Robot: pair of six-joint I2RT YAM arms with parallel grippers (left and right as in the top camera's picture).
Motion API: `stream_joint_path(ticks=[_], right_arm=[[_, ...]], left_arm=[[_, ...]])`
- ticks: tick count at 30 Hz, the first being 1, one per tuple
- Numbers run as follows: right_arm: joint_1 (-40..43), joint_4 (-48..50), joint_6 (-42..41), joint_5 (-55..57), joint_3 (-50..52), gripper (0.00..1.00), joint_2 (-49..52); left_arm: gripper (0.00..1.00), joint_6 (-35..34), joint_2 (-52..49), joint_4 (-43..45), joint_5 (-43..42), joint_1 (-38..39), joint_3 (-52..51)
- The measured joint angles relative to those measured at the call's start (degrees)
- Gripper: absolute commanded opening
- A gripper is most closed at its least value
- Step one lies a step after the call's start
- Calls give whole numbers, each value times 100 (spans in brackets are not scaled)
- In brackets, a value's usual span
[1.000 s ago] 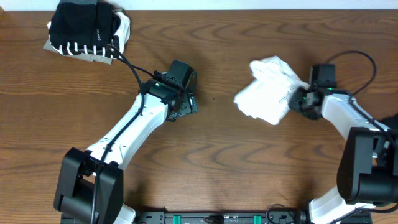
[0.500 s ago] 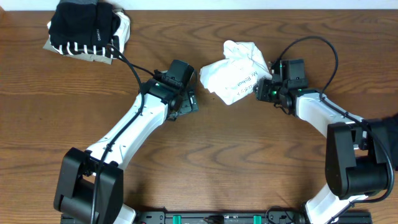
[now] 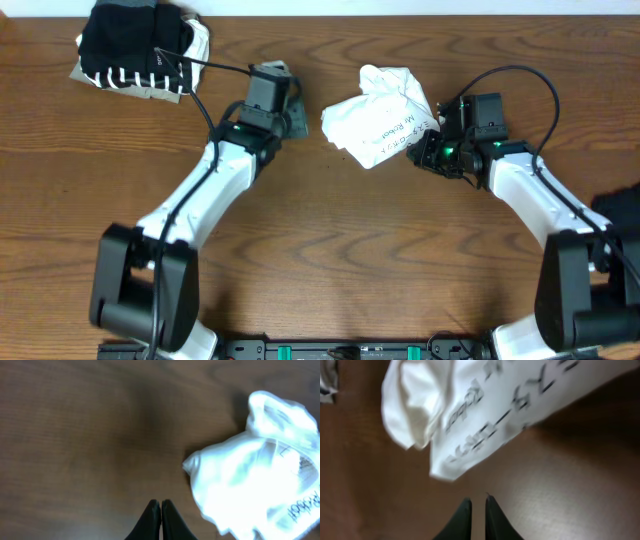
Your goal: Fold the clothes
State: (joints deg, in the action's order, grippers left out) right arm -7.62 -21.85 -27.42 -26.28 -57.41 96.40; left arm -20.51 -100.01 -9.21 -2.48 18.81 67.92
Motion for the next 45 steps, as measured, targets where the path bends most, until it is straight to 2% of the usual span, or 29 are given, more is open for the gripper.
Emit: stream_joint_path(ticks=[4,6,12,17,28,45], right_arm=[[-114,-461,-33,-74,-9,6,-208],[-205,-717,-35,-83,-11,6,-264],[-562,-1209,7,-116,-15,4,-284],[-739,-1484,52,-125,-17,3,-284],[-848,-1902,138,-275,-17,1,-284],[-848,-2194,203,-337,-17,1,-284]], left_arm=[[6,7,-662,846,-280,-153,4],[11,17,-979,1252,-361,-144,4],[11,-87,-1598,2625,-527,-87,15],[11,-197,-1908,3314,-575,-68,20],[11,-221,-2551,3650,-662,-59,22],[11,-223,-2559,3344,-1261,455,42]])
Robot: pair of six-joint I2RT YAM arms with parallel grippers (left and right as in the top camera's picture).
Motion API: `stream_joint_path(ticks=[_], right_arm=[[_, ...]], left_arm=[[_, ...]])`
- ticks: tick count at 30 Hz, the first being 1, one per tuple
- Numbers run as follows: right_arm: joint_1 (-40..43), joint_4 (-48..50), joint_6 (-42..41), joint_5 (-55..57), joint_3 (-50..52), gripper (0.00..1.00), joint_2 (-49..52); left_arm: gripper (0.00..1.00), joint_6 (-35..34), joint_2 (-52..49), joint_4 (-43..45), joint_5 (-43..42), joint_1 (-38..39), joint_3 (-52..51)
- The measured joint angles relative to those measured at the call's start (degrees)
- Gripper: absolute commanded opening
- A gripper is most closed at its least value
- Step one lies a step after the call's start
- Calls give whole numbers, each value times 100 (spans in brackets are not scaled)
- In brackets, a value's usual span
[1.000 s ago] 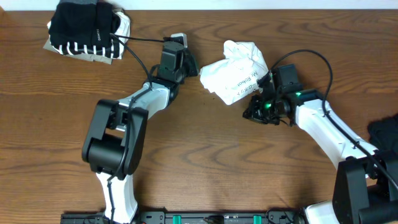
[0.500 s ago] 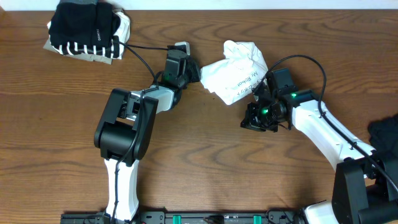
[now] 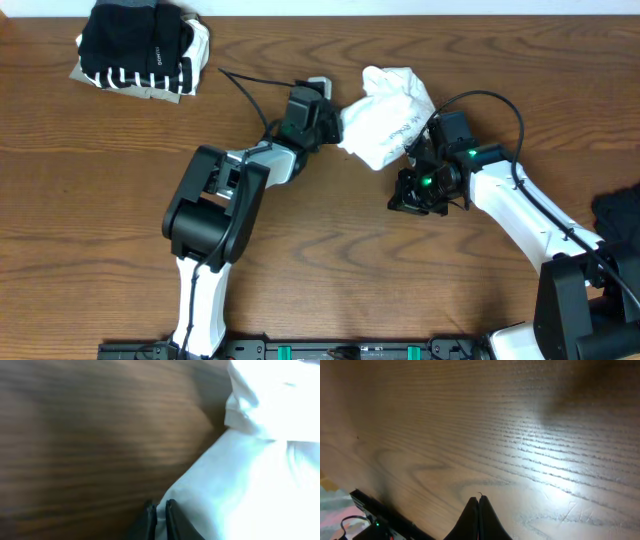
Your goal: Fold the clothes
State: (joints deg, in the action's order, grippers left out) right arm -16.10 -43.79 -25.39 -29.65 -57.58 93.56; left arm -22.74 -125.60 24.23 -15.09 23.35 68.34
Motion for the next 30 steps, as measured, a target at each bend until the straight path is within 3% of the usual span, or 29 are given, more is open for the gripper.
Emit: stream_joint_path(ticks=[8,16,22,30], right_arm=[[0,-39,2,0,0,1,0],[59,-55,66,0,0,1,-2],[481,-125,92,4,0,1,-13],[1093,-87,339,4,0,8,-293]], left_arm=[[6,-17,59,-756,-219,0,225],[6,-17,208,-1497,-1115,0,260],[6,-20,358,-2295,-1893,17,249],[6,28,754,-3458,-2074,361,125]])
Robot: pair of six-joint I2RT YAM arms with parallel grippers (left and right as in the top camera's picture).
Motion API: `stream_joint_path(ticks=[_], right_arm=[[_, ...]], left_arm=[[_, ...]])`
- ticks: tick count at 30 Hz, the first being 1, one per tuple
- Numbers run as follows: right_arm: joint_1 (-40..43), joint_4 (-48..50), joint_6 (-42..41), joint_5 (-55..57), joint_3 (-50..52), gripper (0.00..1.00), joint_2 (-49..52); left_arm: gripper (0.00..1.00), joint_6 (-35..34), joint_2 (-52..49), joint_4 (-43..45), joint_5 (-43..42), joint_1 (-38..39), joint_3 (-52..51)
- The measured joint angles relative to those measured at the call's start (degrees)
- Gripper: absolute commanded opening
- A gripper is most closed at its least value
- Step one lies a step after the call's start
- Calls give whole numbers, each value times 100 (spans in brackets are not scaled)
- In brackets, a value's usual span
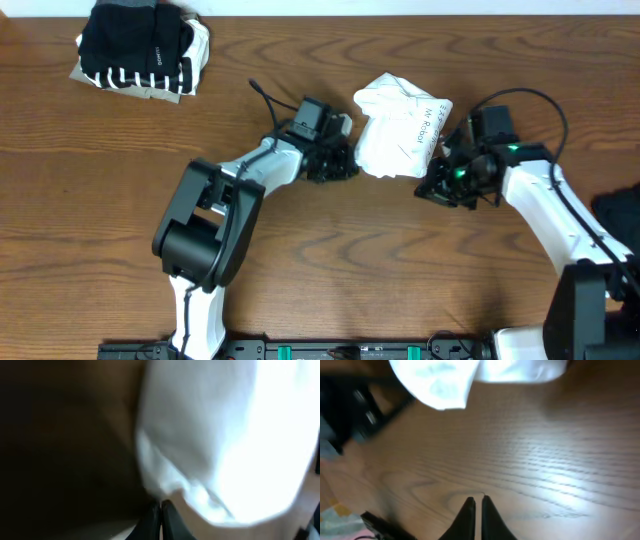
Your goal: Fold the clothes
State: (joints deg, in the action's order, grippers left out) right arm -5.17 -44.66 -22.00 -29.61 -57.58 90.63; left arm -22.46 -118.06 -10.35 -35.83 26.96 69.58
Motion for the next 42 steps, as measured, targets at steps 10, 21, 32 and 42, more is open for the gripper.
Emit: stream_joint_path(ticks=[10,21,32,42], right_arm=[[229,-22,236,-2,-92,9,-542],[232,-214,299,2,-114,8,-796],[232,-382,304,0,-120,7,-796],[232,-522,304,-2,-120,6,-796]], left_arm=[[6,31,1266,-76,748,715,-83],[6,350,984,654,1974,-315,-83],[6,291,260,1025,1910,-151,-83],[6,-4,142,1231,1904,212,-83]])
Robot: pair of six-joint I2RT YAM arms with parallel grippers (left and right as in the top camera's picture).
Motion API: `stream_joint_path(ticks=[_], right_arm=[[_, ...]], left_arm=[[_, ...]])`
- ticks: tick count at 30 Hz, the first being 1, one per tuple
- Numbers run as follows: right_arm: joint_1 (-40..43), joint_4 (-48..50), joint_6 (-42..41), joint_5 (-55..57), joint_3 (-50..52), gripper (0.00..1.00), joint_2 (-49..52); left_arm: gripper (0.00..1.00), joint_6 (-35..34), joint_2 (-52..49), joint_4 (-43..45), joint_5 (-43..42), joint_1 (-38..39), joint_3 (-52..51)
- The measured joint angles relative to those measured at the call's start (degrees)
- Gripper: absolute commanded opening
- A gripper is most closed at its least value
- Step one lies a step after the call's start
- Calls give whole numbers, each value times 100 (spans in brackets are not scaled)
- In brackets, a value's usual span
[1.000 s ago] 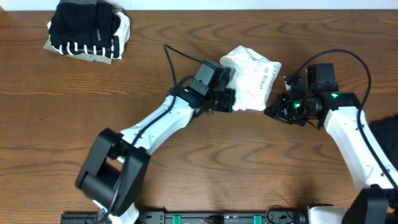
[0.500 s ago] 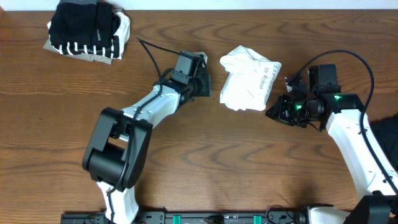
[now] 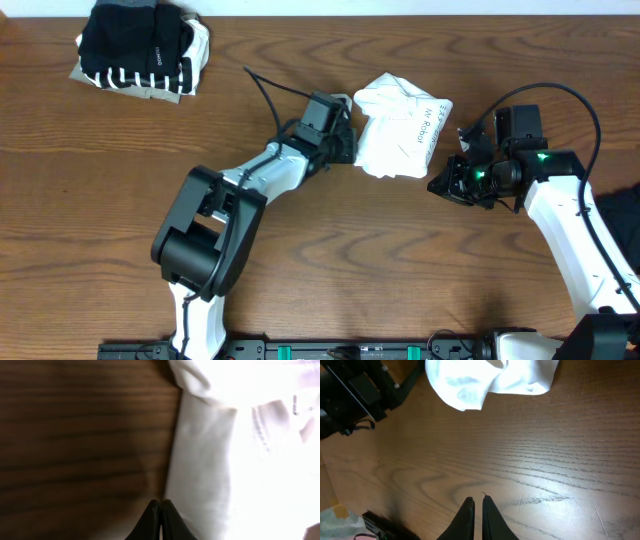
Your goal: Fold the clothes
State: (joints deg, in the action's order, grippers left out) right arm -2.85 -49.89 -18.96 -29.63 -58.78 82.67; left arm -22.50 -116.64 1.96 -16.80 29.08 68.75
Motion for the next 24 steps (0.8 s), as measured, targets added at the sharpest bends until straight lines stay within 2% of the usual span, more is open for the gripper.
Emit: stream_joint_path(ticks=[15,24], right_arm=[[0,-291,87,0,0,4,0],[0,-212,146,4,0,5,0]], left_arm=[[6,-800,-243,-17,0,651,52],[6,-1338,-254,-66,-431,1091,55]])
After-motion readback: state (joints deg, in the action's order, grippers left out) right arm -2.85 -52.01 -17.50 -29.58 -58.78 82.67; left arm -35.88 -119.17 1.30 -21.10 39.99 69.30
